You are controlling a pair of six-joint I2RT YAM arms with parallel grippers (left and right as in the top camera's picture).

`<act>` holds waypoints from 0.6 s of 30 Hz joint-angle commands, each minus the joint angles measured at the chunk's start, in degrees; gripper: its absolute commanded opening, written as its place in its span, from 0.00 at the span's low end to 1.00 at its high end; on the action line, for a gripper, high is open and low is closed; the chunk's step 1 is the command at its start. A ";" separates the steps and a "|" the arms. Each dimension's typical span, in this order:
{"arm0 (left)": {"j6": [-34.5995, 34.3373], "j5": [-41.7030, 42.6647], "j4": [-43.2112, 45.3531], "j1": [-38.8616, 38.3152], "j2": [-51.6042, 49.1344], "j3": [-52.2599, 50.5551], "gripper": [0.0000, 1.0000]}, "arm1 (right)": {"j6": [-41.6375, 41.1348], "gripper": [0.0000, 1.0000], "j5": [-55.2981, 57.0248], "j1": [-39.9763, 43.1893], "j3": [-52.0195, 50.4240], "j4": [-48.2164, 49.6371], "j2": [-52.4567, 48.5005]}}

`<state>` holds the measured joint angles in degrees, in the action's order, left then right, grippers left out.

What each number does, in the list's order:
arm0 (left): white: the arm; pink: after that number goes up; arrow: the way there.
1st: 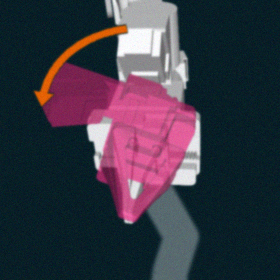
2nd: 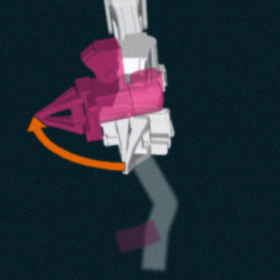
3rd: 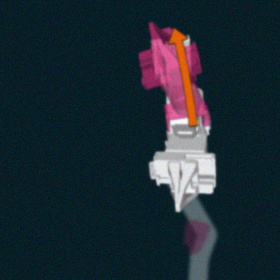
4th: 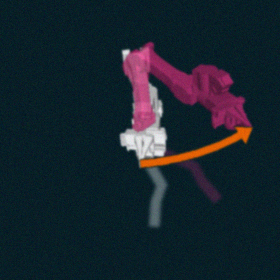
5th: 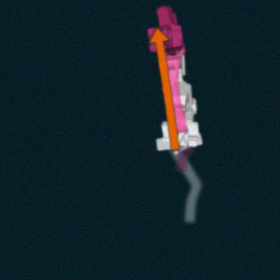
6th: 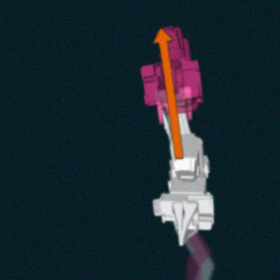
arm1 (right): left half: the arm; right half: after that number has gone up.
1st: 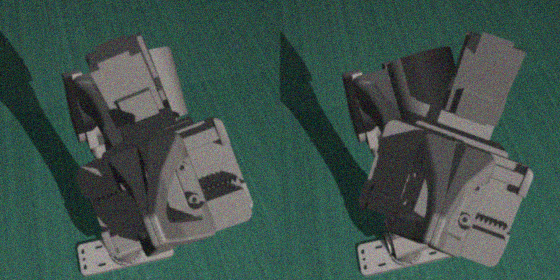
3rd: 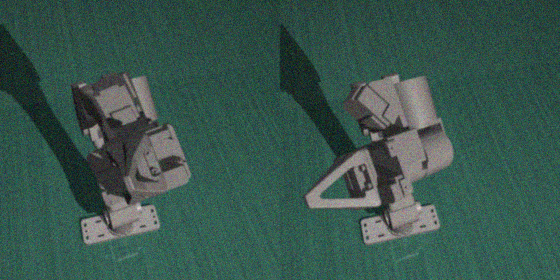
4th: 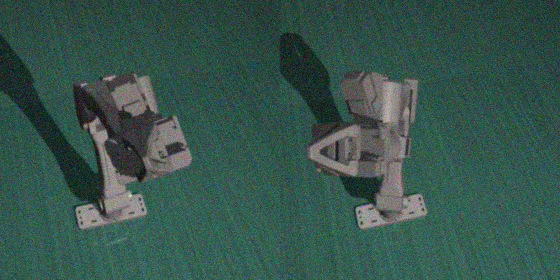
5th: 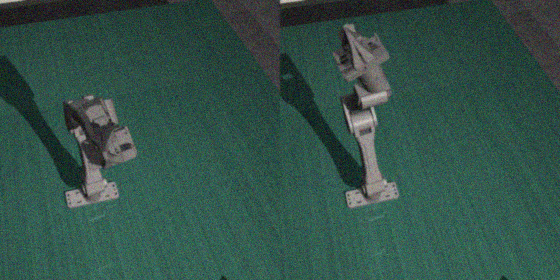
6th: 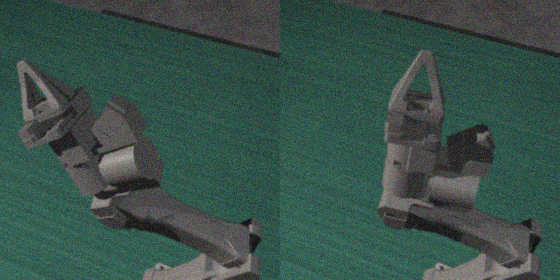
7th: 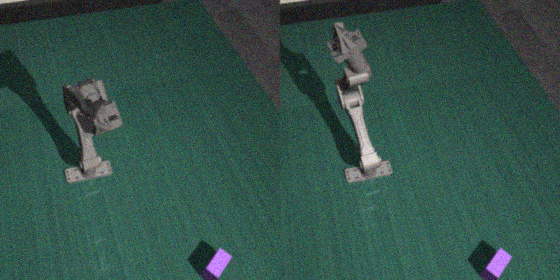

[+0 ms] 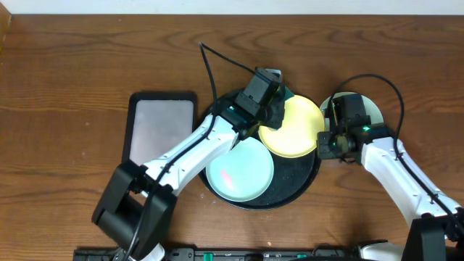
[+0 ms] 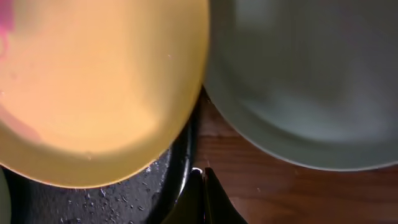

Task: Clean dirty plates on tray and stack at the side
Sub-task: 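Carry the sponge right over the yellow plate on the tray, then scrub the yellow plate with the sponge while the right gripper holds it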

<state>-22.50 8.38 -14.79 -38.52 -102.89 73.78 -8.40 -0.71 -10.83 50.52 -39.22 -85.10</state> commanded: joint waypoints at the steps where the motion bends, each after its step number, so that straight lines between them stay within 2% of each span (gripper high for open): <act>1: 0.15 -1.18 1.18 0.09 0.17 1.55 0.07 | 1.64 0.01 -1.79 0.83 3.15 -0.42 0.48; 4: 0.17 -1.18 1.18 0.09 0.15 1.55 0.07 | 1.60 0.03 -2.80 0.83 2.97 -0.44 0.37; 5: 0.42 -1.20 1.18 0.09 0.15 1.55 0.08 | 1.53 0.16 -2.80 0.83 2.97 -0.44 0.33; 6: 0.76 -1.53 1.20 0.09 0.15 1.55 0.07 | 0.85 0.34 -2.73 0.83 2.97 -0.37 0.33; 7: 1.07 -1.84 1.22 0.09 0.15 1.55 0.07 | 0.13 0.41 -2.71 0.83 2.95 -0.11 0.26; 10: 1.53 -3.13 1.33 0.09 0.13 1.55 0.07 | -0.76 0.42 -2.47 0.83 2.93 1.90 -0.61; 13: 2.56 -3.10 2.29 0.07 0.13 1.55 0.07 | -0.81 0.36 -2.14 0.85 2.93 4.15 -2.51; 18: 3.61 -3.13 4.11 0.09 0.11 1.46 0.07 | -1.01 0.31 -2.25 0.83 2.93 6.97 -7.15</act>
<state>-20.71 6.39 -11.77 -38.52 -102.96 73.78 -8.80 -3.01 -10.35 52.77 -32.97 -89.19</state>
